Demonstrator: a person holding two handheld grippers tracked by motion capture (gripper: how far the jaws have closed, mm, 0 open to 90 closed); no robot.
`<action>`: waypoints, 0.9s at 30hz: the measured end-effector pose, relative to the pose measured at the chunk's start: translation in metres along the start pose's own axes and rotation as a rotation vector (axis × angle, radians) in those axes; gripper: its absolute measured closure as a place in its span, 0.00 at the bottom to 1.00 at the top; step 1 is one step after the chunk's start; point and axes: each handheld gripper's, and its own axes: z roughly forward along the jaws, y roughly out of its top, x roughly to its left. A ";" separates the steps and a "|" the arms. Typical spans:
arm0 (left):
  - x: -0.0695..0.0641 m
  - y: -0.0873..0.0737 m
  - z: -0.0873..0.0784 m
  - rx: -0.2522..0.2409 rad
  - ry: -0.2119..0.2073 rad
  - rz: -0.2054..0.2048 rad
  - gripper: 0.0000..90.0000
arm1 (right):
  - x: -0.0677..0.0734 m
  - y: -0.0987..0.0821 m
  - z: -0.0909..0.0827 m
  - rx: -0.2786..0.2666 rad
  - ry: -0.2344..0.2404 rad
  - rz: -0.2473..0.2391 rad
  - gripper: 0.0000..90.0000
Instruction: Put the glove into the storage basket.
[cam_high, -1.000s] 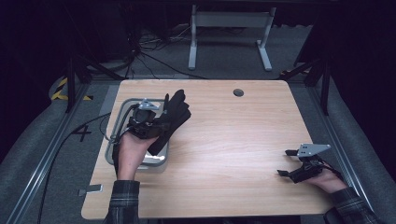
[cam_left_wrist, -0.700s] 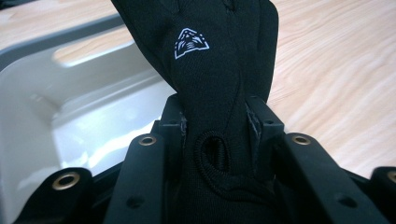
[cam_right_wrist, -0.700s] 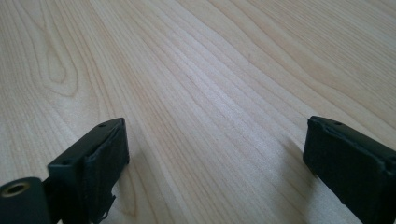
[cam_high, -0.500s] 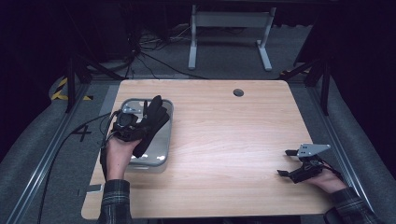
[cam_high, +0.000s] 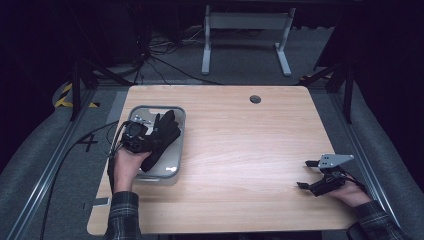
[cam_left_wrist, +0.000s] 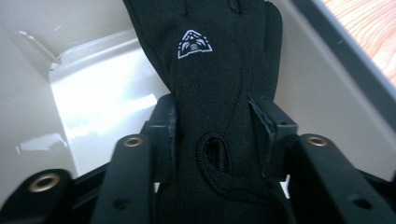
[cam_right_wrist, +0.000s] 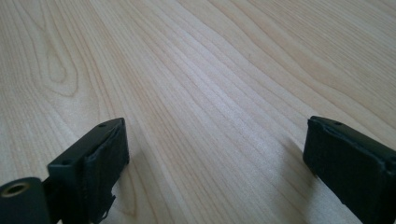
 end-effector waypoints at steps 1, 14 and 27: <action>0.001 0.000 0.001 -0.004 -0.005 -0.011 0.55 | 0.000 0.000 0.000 0.000 0.000 0.000 0.08; -0.011 0.006 -0.005 -0.049 -0.003 0.009 0.23 | 0.000 0.000 0.000 -0.001 0.000 -0.001 0.08; -0.062 0.020 -0.008 -0.138 -0.056 0.047 0.19 | 0.000 0.000 0.000 0.002 0.003 -0.001 0.07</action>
